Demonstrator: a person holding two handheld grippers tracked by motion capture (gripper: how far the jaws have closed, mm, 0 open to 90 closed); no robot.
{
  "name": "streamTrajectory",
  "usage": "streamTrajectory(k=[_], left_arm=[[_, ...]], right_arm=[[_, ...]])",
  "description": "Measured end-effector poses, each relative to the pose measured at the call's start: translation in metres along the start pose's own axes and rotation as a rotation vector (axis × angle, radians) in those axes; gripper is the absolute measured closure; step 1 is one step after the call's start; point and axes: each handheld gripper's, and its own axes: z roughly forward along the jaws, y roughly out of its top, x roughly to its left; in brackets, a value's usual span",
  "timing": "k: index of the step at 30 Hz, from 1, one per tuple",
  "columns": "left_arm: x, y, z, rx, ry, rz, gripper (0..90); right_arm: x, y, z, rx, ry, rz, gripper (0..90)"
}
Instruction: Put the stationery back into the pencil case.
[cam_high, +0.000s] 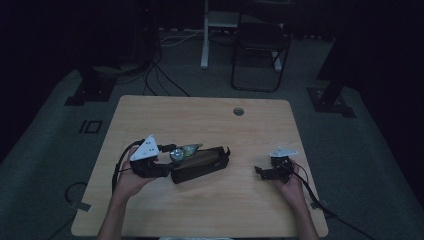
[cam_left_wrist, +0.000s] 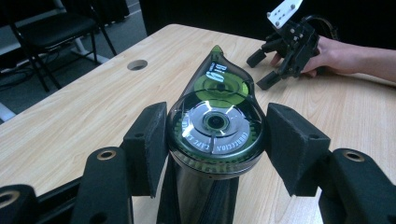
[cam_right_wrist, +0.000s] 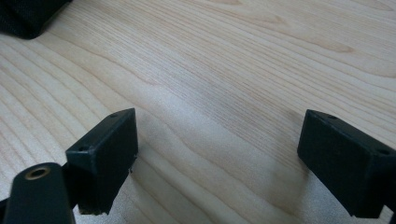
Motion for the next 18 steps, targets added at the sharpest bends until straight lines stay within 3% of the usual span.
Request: streamTrajectory(k=[18], left_arm=[[0.0034,0.0036,0.0066,0.002,-0.005,-0.004,41.5]], right_arm=[[0.0000,0.0000,0.0000,0.000,0.000,0.000,12.1]])
